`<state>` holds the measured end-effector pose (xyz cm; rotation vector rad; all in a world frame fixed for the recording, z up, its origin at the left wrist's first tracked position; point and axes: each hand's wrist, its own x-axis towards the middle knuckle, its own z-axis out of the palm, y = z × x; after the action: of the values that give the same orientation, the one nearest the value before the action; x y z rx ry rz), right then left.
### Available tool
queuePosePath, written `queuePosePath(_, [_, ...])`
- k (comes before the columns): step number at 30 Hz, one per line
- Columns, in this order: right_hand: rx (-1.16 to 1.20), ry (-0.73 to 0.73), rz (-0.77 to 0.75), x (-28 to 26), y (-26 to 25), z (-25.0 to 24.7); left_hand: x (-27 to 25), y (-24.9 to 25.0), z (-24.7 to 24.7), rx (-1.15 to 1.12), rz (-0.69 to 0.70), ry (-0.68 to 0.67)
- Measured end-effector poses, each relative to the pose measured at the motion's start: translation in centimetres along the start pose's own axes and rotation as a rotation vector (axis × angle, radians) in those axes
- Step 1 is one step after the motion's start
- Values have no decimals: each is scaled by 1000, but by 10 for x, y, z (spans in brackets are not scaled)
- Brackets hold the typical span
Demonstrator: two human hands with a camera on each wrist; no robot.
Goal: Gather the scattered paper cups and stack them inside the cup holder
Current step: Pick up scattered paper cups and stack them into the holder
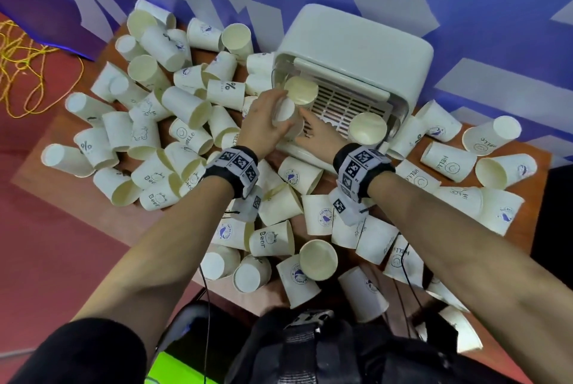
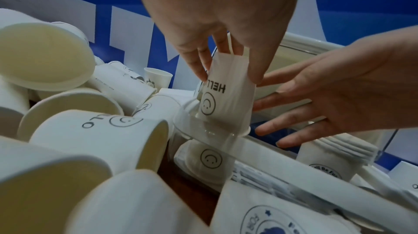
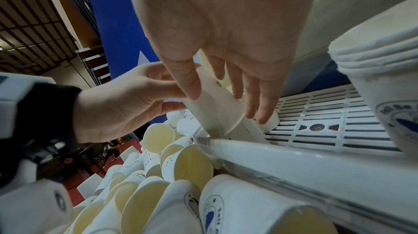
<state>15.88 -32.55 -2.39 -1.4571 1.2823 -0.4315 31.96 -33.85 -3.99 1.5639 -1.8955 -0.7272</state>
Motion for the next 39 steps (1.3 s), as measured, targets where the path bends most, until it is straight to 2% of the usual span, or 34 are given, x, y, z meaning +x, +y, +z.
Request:
queuePosePath(8, [-98,-55,78,6,4,5,-1,-25,12,10,-87,-133])
queuePosePath(13, [-262,-115,147,15,17,13,3,-31,18,79,-141,-221])
queuePosePath(19, [-402,-113,160,13,11,14,5,-25,19,253,-169,-225])
queuePosePath(23, [-514,-132,149,7,5,13,4,-18,14,273,-194,-277])
queuePosePath(25, [-525,-137,166,3,0,12,-1,-14,11,246,-208,-251])
queuePosePath(32, [-507,-52,93,-42,-26,-19,-23,14,-5,245,-98,-202])
queuePosePath(39, [-511,-31,195,-120,17,-54,-49,79,17,252,46,-329])
